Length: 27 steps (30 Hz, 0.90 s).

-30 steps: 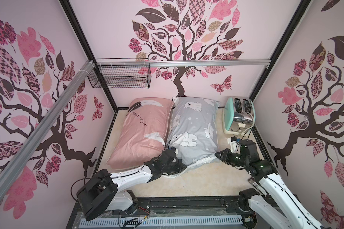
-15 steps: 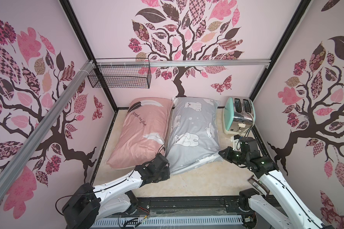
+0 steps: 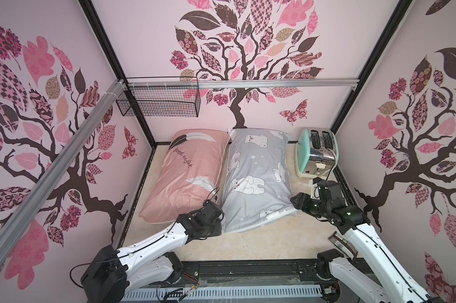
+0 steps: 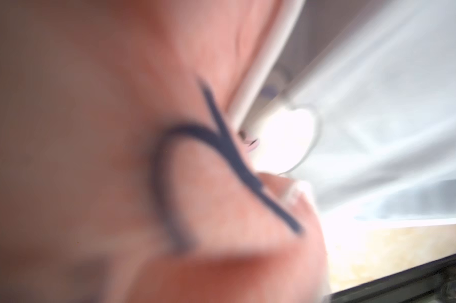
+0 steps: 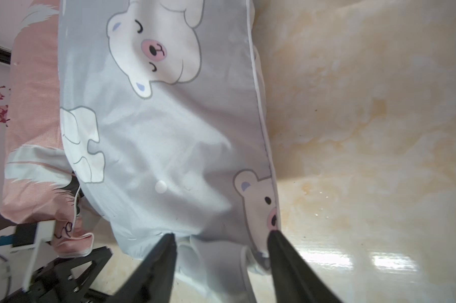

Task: Zip up pillowcases
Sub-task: Place the pillowcase at the center of the board, then reset both arms

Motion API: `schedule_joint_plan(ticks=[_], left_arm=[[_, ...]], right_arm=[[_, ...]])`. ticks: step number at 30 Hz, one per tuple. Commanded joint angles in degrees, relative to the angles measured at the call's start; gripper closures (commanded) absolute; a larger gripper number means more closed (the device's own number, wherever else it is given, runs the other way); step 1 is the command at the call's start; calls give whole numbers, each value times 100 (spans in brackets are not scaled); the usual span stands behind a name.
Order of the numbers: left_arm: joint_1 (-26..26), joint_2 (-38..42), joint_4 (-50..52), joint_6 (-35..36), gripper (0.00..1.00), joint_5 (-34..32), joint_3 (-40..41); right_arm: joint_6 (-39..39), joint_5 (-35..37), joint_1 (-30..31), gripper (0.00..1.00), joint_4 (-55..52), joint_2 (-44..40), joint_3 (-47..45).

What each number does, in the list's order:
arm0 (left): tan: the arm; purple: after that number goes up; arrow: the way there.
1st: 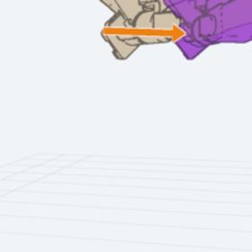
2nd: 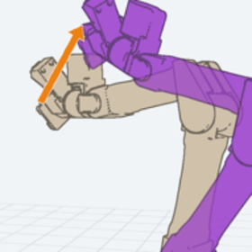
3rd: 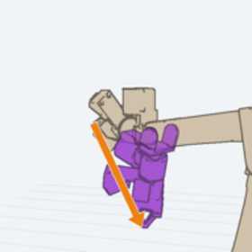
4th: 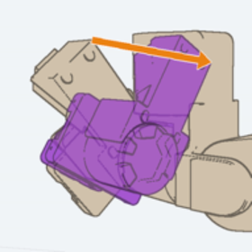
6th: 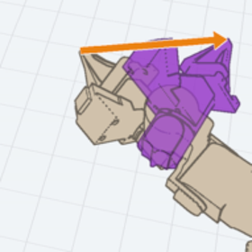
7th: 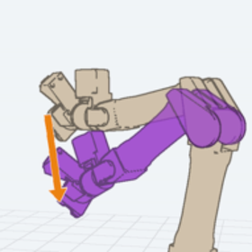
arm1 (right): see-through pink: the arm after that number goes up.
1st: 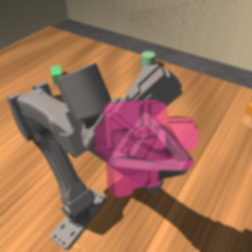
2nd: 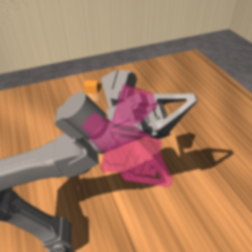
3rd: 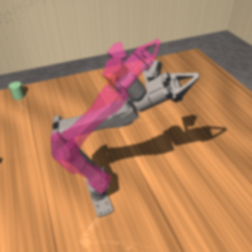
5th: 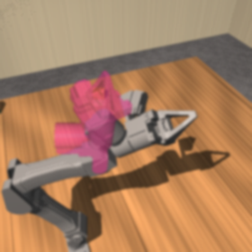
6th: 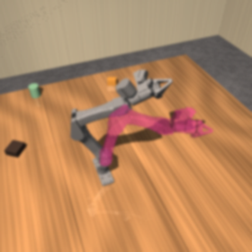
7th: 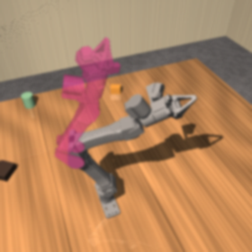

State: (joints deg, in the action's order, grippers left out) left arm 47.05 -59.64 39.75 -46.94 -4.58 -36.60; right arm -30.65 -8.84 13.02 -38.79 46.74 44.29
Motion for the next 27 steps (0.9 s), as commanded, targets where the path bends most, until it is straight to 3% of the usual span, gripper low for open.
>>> schedule_joint_plan(ticks=[1, 6, 9, 10, 13, 19, 24, 27], left_arm=[[-33, 498, 613, 664, 33, -825, -833], [-481, 172, 645, 2108, 3, -2440, -2125], [-871, -139, -205, 3189, 2, -3890, -1981], [-1156, -221, -644, 3586, 2, -3960, -1796], [-2127, -426, -1392, 3803, 2, -3784, -1500], [-3733, -561, -3677, 3993, 2, -3239, -88], [-3975, -972, -4579, 4244, 2, -3144, 356], [-4012, -1389, -5915, 4530, 2, -2917, 742]], right_arm=[[831, 843, -36, 1, 198, -51, 340], [1261, 1616, -36, 0, 1723, 381, -67], [1758, 2623, -36, 0, 2809, 859, -489], [1923, 2928, -35, 1, 3247, 1035, -689], [2212, 3289, -36, 1, 4316, 1541, -1215], [2751, 3474, -34, 1, 6704, 2261, -2240], [2798, 3355, -71, 1, 7943, 2890, -2566], [2950, 3466, -112, 1, 8398, 3087, -2566]])
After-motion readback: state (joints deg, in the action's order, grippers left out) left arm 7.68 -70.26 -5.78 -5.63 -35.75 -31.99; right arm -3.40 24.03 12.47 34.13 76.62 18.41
